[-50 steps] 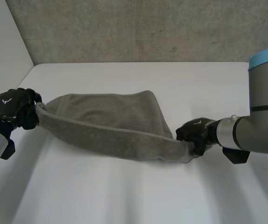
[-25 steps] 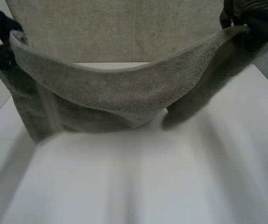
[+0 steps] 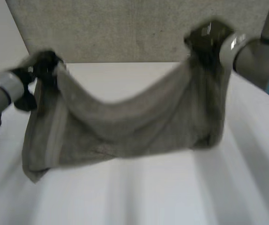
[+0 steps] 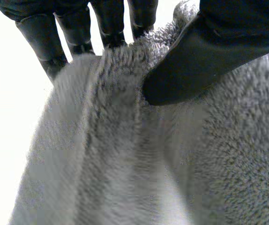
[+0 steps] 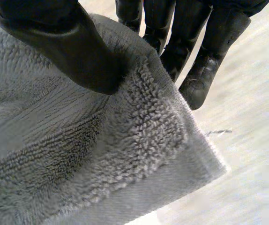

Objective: Fold the towel.

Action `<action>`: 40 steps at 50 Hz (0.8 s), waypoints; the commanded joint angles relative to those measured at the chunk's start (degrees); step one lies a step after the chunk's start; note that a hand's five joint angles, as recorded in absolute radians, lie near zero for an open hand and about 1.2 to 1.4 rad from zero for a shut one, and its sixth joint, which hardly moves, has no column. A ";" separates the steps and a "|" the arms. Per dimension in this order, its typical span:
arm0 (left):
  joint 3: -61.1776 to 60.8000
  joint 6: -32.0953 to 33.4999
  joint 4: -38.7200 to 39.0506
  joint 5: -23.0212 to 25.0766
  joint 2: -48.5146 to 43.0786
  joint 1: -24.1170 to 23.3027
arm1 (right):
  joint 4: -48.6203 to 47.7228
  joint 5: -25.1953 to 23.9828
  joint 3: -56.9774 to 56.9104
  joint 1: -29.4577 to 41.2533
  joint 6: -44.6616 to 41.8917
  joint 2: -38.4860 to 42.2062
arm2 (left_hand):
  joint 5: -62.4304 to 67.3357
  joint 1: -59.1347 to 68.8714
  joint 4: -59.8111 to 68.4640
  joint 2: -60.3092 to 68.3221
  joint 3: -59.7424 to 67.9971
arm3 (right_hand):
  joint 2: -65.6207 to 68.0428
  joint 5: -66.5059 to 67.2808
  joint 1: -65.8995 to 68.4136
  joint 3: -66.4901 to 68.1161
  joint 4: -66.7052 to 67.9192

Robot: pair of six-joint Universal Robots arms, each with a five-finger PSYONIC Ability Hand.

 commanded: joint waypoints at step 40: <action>-23.88 7.50 36.72 6.38 -9.65 4.86 | -19.75 -6.54 38.64 -0.90 0.09 -0.31 | -15.69 -1.85 -6.31 -4.93 -7.75 | 4.12 2.72 3.17 3.74 3.50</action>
